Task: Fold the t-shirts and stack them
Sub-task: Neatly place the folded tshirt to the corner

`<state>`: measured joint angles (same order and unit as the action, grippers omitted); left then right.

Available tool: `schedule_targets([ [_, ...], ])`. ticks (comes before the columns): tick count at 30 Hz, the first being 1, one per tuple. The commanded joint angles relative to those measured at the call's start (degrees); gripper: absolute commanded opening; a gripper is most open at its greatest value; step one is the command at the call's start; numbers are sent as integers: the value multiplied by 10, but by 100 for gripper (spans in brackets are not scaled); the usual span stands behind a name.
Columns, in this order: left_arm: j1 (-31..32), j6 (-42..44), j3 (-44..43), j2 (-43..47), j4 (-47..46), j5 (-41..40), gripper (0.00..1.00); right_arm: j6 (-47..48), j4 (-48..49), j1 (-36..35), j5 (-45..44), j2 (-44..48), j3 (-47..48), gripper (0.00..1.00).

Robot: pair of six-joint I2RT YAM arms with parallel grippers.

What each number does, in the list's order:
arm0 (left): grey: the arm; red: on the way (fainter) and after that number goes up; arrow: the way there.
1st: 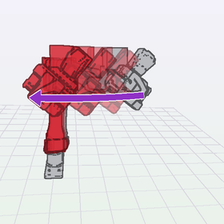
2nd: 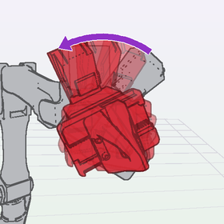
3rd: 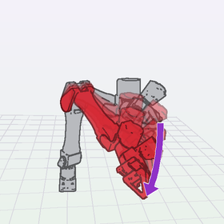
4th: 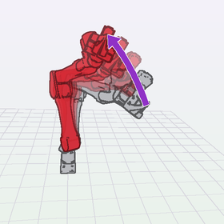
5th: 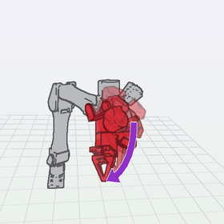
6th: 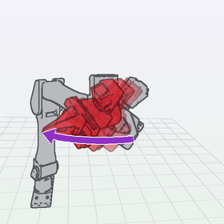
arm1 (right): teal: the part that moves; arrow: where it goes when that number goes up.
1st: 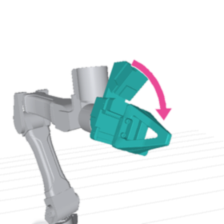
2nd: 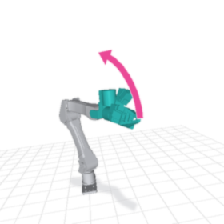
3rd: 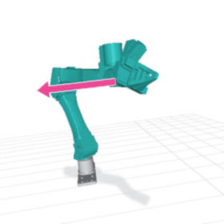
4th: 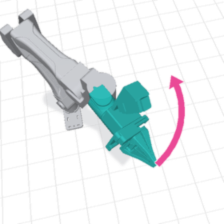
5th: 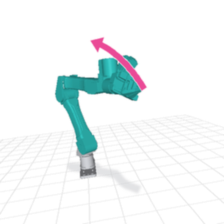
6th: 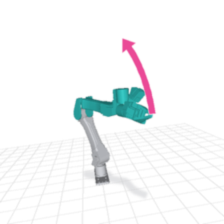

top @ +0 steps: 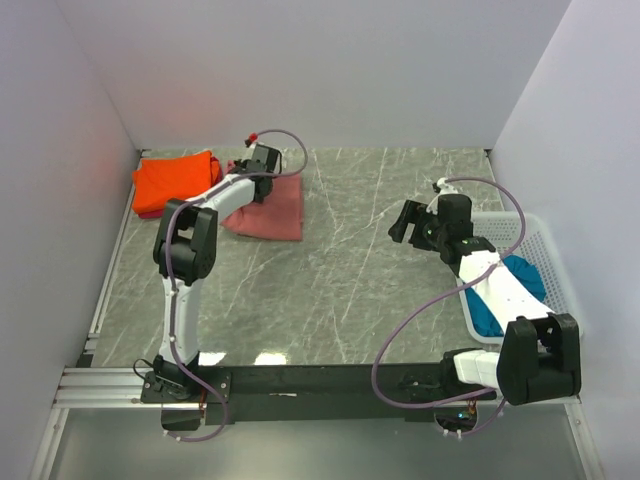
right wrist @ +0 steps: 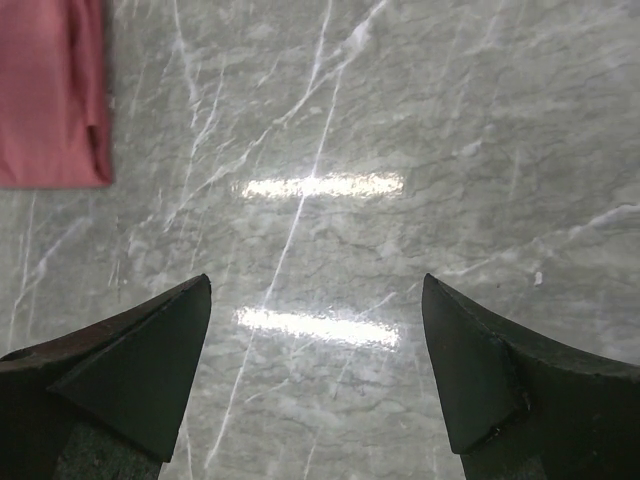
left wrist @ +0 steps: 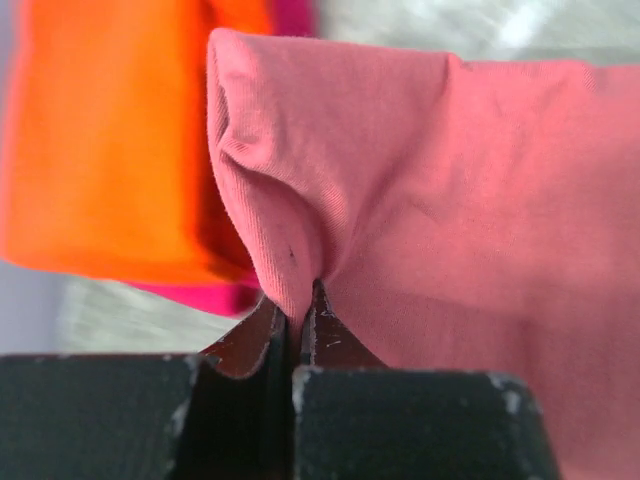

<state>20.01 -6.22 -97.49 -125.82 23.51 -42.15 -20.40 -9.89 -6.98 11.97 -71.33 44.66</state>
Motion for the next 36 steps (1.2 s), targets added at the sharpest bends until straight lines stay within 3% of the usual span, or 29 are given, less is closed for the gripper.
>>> schedule_targets([
  [1, -27, 110, -7, 53, -67, -88, 0, 18, 23, -1, -39, 23, -4, 92],
  [14, -75, 237, -37, 78, -155, -109, 0, 19, 25, -1, -59, 11, 2, 92],
  [36, -76, 276, -132, 120, -158, -86, 1, 23, 5, 0, -38, -24, 21, 92],
])
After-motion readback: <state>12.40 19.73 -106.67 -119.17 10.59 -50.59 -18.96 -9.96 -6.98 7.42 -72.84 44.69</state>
